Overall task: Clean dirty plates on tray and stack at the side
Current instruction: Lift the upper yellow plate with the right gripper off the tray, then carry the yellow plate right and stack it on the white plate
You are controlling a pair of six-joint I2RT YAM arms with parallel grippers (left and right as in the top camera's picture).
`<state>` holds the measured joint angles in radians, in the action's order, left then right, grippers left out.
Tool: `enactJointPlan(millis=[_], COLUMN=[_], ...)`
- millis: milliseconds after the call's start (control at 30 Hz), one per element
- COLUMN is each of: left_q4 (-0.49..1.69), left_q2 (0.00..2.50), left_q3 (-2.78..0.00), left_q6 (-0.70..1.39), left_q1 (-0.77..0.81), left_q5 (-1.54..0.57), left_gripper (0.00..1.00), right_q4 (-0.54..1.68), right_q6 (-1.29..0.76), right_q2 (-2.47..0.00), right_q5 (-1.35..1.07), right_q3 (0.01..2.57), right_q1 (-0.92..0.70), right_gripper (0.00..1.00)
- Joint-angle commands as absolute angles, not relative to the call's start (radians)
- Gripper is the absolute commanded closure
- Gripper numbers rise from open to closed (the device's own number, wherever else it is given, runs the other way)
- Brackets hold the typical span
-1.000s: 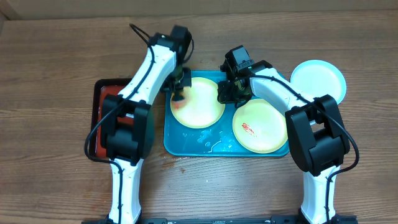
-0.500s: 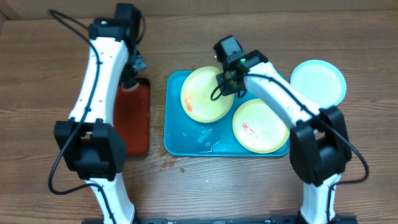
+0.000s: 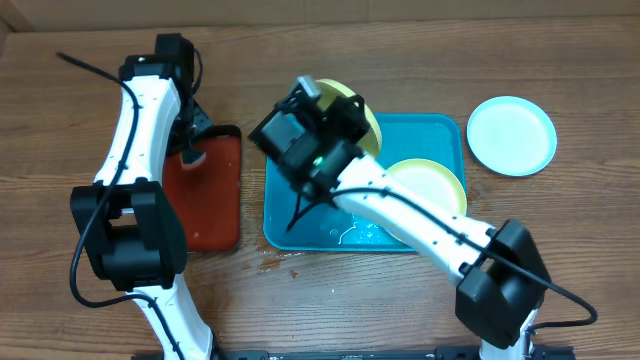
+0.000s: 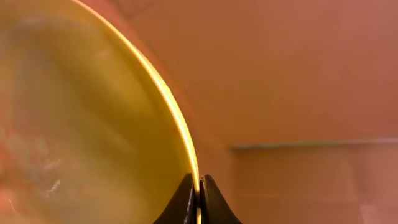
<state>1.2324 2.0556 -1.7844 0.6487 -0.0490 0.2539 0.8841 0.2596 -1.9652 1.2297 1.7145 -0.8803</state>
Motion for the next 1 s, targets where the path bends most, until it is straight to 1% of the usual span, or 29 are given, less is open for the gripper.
enactJointPlan(millis=[0,167,300,400,500,567,667,733,800,867,967], left_q4=[1.225,1.224,1.223,1.223,1.223,1.224,1.222,1.222,1.222,1.221,1.22], left_q2=[2.049,2.049,2.049,2.049,2.049,2.049,2.049,2.049,2.049,2.049,2.049], left_q3=[-1.781,-1.781,-1.781,-1.781,-1.781,-1.781,-1.781,-1.781,-1.781,-1.781,-1.781], left_q6=[0.65,0.65,0.65,0.65,0.638,0.627,0.627,0.628,0.627,0.628,0.628], left_q1=[-0.061,-0.063,-0.063,-0.063,-0.063,-0.063,-0.063,-0.063,-0.063,-0.063,-0.063], left_q5=[0.242,0.242,0.242,0.242,0.242,0.242,0.238,0.234,0.234,0.234,0.23], left_gripper=[0.96,0.96,0.96,0.96,0.96,0.96,0.96,0.96,0.96,0.96,0.96], right_q4=[0.872,0.825,0.816,0.82,0.863,0.866,0.87,0.883,0.904,0.936,0.979], right_q6=[0.447,0.5,0.493,0.422,0.316,0.24,0.088,0.026,-0.004,-0.036,-0.039], right_q2=[-1.932,-1.932,-1.932,-1.932,-1.932,-1.932,-1.907,-1.876,-1.844,-1.827,-1.837], right_q5=[1.419,1.503,1.459,1.289,1.017,0.885,0.836,0.729,0.527,0.251,0.007], right_q3=[1.737,1.737,1.737,1.736,1.736,1.736,1.737,1.737,1.737,1.737,1.729], right_q1=[-0.909,-0.93,-0.93,-0.92,-0.863,-0.803,-0.693,-0.609,-0.501,-0.353,-0.167], right_gripper=[0.96,0.96,0.96,0.96,0.96,0.96,0.96,0.96,0.96,0.96,0.96])
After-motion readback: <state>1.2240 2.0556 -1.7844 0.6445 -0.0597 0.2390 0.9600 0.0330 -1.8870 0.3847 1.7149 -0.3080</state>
